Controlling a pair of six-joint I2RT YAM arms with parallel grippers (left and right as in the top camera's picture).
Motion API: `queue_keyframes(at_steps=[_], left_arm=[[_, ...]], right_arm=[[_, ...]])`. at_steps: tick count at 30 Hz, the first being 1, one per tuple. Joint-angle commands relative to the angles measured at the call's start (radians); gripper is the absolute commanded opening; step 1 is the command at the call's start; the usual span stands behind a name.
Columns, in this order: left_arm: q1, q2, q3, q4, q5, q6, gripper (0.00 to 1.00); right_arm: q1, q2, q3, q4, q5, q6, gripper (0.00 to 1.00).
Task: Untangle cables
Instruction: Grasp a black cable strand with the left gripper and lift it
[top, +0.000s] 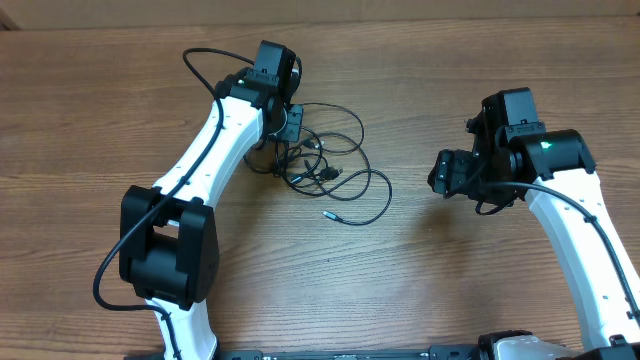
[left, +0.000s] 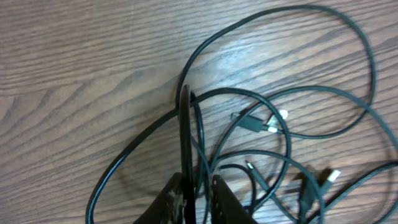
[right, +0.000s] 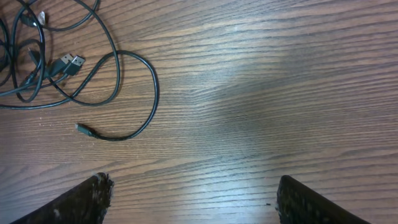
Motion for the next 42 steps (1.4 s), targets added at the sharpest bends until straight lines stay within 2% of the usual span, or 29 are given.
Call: queue_keyframes(at_steps=[1,11,17,20,30,38,42], left_arm=[[0.006,-0.028,0.087,-0.038,0.070,-0.003,0.04],[0.006,-0.028,0.134,-0.127,0.028,-0.005,0.04],[0.006,-0.062,0.163,-0.128,0.132,-0.003,0.04],[0.006,-0.143,0.225,-0.113,0.174,-0.002,0.04],[0.004,-0.388,0.312,-0.071,0.233,-0.003,0.04],[0.004,-0.497,0.312,0.000,0.507,-0.001,0.04],[0.004,-0.502,0.312,0.012,0.642,0.053,0.04]], right_arm=[[-0.002,-0.002,0.001,0.007,0.010,-0.002,0.84],[-0.002,-0.002,0.001,0.010,0.010,-0.002,0.84],[-0.002,-0.002,0.001,0.017,0.007,-0.002,0.89],[-0.002,-0.002,0.001,0.064,-0.097,-0.004,0.93],[0.002,-0.002,0.001,0.275,-0.379,-0.008,0.92],[0.095,0.021,0.001,0.415,-0.429,-0.008,0.92],[0.161,0.060,0.001,0.493,-0.381,-0.008,0.91]])
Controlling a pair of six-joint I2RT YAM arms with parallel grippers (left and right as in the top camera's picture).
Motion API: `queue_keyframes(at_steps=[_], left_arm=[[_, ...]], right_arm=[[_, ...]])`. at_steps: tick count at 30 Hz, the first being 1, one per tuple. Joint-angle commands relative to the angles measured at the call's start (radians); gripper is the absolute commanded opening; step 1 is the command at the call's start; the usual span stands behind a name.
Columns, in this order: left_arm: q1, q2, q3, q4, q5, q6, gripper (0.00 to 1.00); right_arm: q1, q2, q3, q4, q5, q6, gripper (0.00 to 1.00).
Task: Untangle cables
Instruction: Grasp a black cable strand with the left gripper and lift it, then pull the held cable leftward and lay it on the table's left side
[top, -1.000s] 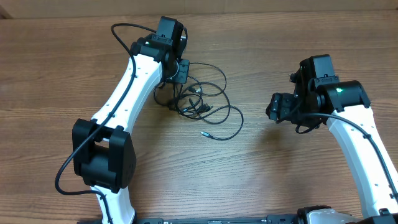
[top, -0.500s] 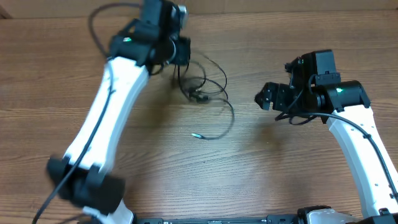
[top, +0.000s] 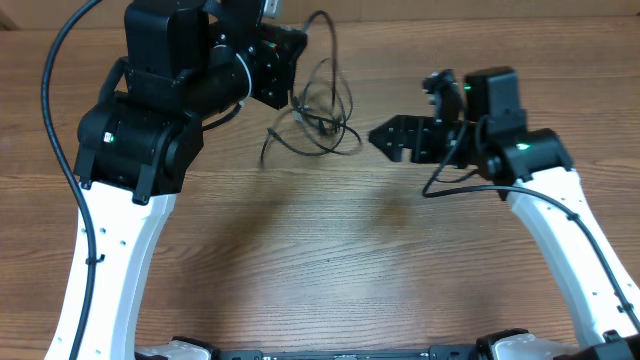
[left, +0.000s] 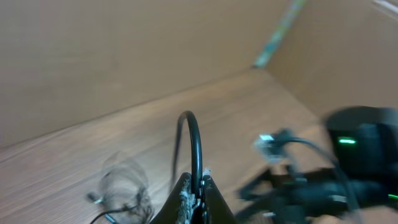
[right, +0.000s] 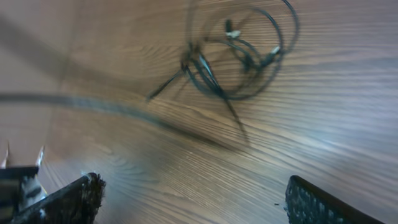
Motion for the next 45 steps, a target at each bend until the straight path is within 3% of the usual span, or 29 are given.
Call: queue_keyframes(at_steps=[1,9,13,18,21,28,31,38,45], left_arm=[[0.004,-0.013,0.012,0.008,0.193,0.069,0.04],[0.005,-0.046,0.013,0.013,0.117,0.138,0.04],[0.006,-0.095,0.016,0.061,-0.027,0.150,0.04],[0.006,-0.173,0.016,0.235,-0.204,0.150,0.04],[0.006,-0.199,0.016,0.344,-0.397,0.149,0.04],[0.006,-0.191,0.016,0.380,-0.682,0.149,0.04],[0.006,-0.182,0.016,0.328,-0.655,0.126,0.04],[0.006,-0.130,0.014,0.111,-0.243,-0.016,0.04],[0.005,0.035,0.012,-0.026,-0.214,-0.053,0.04]], right_arm=[[0.056,0.053,0.001,0.047,0.046,-0.006,0.90],[0.085,0.136,0.001,0.092,0.076,0.000,0.86],[0.084,0.138,0.001,0.049,0.137,0.000,0.85],[0.084,0.138,0.001,-0.064,0.291,0.000,0.85],[0.084,0.138,0.001,-0.122,0.357,0.000,0.84],[0.083,0.138,0.001,-0.151,0.364,0.000,0.84],[0.083,0.138,0.001,-0.156,0.364,0.000,0.84],[0.084,0.138,0.001,-0.165,0.360,0.000,0.86],[0.084,0.138,0.001,-0.164,0.361,0.000,0.84]])
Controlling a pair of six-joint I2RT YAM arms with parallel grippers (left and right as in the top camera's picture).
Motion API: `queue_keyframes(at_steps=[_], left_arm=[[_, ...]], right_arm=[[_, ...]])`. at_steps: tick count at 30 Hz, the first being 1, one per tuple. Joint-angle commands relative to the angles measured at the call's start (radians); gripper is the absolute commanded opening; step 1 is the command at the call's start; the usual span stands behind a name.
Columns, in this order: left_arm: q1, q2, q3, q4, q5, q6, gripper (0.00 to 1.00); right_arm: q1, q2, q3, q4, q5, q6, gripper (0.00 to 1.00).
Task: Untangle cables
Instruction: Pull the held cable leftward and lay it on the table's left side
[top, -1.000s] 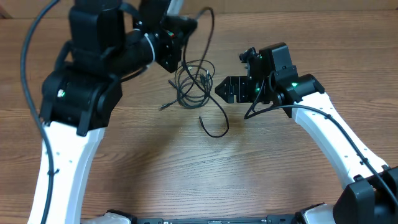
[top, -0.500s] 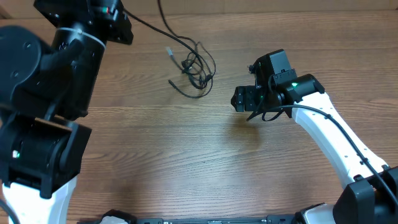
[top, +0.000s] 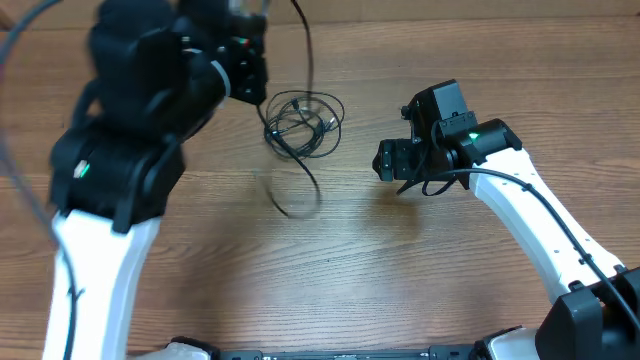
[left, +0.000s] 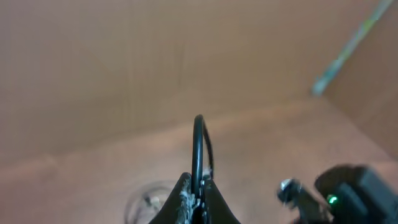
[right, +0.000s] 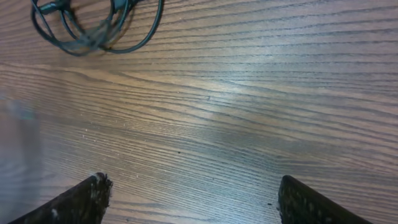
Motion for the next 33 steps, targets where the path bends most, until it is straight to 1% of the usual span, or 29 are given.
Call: queue_keyframes(at_steps=[1,4,7,13,15,18,21,24,27,28,29,30,33], left_arm=[[0.004,0.105,0.002,-0.001,0.080,-0.039,0.04],[0.004,0.156,0.002,0.044,0.156,-0.011,0.04],[0.005,0.167,0.002,0.137,0.238,0.018,0.04],[0.020,0.113,0.035,0.372,0.236,0.040,0.04],[0.028,0.099,0.071,0.403,0.236,0.040,0.04],[0.039,0.090,0.155,0.406,0.237,0.040,0.04],[0.039,0.082,0.236,0.379,0.243,0.040,0.04],[0.048,0.072,0.268,0.311,0.173,0.044,0.04],[0.073,0.068,0.269,0.189,0.010,0.044,0.04],[0.083,0.072,0.268,0.135,-0.048,0.044,0.04],[0.103,0.081,0.259,0.042,-0.147,0.044,0.04],[0.116,0.089,0.253,-0.017,-0.217,0.044,0.04],[0.152,0.121,0.246,-0.156,-0.393,0.042,0.04]], right_arm=[[0.002,-0.003,0.001,0.001,0.011,-0.001,0.84],[0.002,-0.003,0.001,-0.013,0.014,-0.001,0.84],[0.002,-0.003,0.001,-0.026,0.014,-0.002,0.83],[0.001,-0.003,0.001,-0.029,0.014,-0.002,0.83],[0.001,-0.003,0.001,-0.029,0.014,-0.001,0.83],[0.001,-0.003,0.001,-0.029,0.014,-0.001,0.83],[0.001,-0.003,0.001,-0.032,0.014,-0.001,0.82],[0.001,-0.003,0.001,-0.033,0.014,-0.001,0.82],[0.001,-0.003,0.001,-0.034,0.014,-0.001,0.82],[0.001,-0.003,0.001,-0.036,0.014,-0.002,0.82],[0.001,-0.003,0.001,-0.038,0.014,-0.002,0.82],[0.001,-0.003,0.001,-0.039,0.014,-0.002,0.82],[0.001,-0.003,0.001,-0.040,0.014,-0.002,0.82]])
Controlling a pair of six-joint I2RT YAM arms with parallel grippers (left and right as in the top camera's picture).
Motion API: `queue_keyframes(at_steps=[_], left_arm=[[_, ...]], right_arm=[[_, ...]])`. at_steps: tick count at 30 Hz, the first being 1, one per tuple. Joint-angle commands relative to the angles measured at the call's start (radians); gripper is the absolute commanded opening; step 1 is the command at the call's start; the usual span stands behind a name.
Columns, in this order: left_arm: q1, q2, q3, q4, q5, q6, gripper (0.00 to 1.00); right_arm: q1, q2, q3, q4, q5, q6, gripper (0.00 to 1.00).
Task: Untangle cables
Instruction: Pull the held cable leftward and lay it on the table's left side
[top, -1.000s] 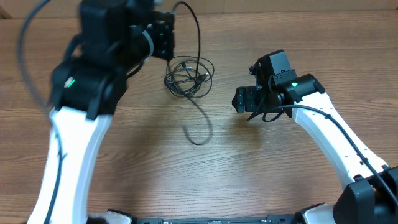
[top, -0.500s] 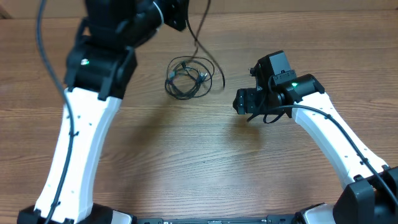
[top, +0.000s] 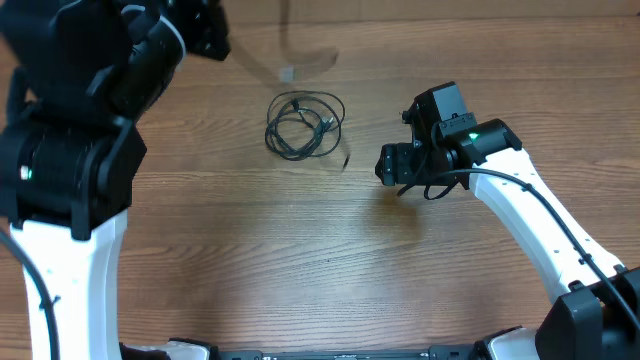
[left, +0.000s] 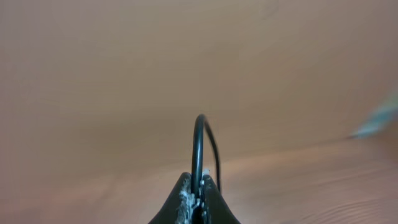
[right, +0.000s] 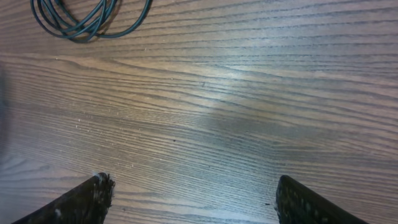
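A coil of dark cables (top: 304, 124) lies on the wooden table (top: 330, 270); part of it shows at the top left of the right wrist view (right: 79, 18). My left gripper (left: 199, 182) is raised high and shut on one black cable (left: 198, 140), which arches over its tips. In the overhead view that cable is a faint blur (top: 291, 62) above the coil. A short cable end (top: 343, 160) lies just right of the coil. My right gripper (right: 194, 199) hangs open over bare wood to the right of the coil, holding nothing.
The raised left arm (top: 75, 150) covers the overhead view's left side. The right arm (top: 530, 220) reaches in from the lower right. A brown wall (left: 186, 56) fills the left wrist view. Bare wood lies in front of the coil.
My left gripper has gone higher and further left with the cable. The trailing loop that lay on the table in front of the coil is gone from there. The right gripper has barely moved.
My left gripper was shut on a cable in the tangle on the table, the right one open far right. Then the whole tangle hung in the air. Then a coil lay on the table with one cable running up. Now that cable is higher.
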Motion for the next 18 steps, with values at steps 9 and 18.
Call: queue_keyframes(at_steps=[9,18], left_arm=[[0.196,0.190,-0.018,-0.297,-0.498,-0.117,0.04],[0.516,0.220,-0.018,-0.261,-0.469,-0.178,0.04]], right_arm=[[0.001,-0.002,0.001,-0.004,0.011,-0.001,0.82],[0.001,-0.002,0.001,-0.015,0.011,-0.001,0.82]])
